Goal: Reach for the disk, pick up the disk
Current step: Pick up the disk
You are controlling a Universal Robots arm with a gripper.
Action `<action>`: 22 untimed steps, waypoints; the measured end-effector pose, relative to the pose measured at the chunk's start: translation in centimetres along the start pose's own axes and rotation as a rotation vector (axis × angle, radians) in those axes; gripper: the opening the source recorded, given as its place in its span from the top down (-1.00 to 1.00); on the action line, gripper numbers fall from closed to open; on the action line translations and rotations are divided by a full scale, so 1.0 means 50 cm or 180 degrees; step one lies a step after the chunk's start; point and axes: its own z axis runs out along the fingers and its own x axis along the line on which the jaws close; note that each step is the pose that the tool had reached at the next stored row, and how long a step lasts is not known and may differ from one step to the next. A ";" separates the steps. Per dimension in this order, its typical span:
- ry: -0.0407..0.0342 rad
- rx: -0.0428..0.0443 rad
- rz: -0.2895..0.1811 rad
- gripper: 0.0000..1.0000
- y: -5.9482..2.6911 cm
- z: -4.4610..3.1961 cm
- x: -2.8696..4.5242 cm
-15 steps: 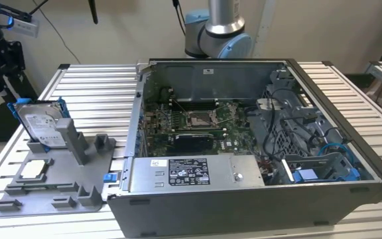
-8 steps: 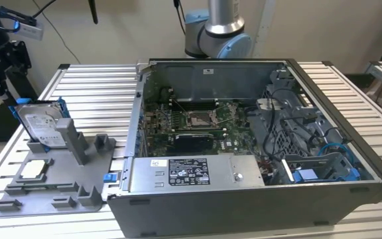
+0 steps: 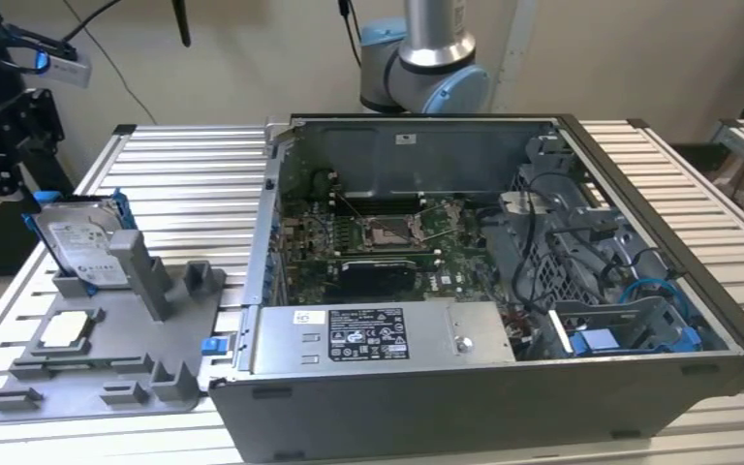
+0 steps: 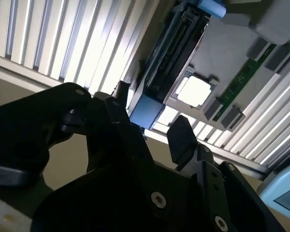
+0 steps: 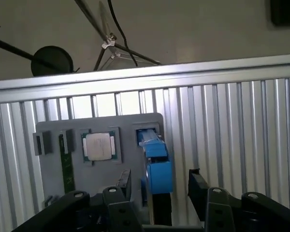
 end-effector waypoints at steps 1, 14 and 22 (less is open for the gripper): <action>0.0000 -0.0002 -0.0022 -1.00 0.000 0.003 0.000; 0.0004 -0.0027 -0.0253 -1.00 -0.001 0.047 0.003; 0.0006 -0.0035 -0.0352 -1.00 -0.001 0.076 0.007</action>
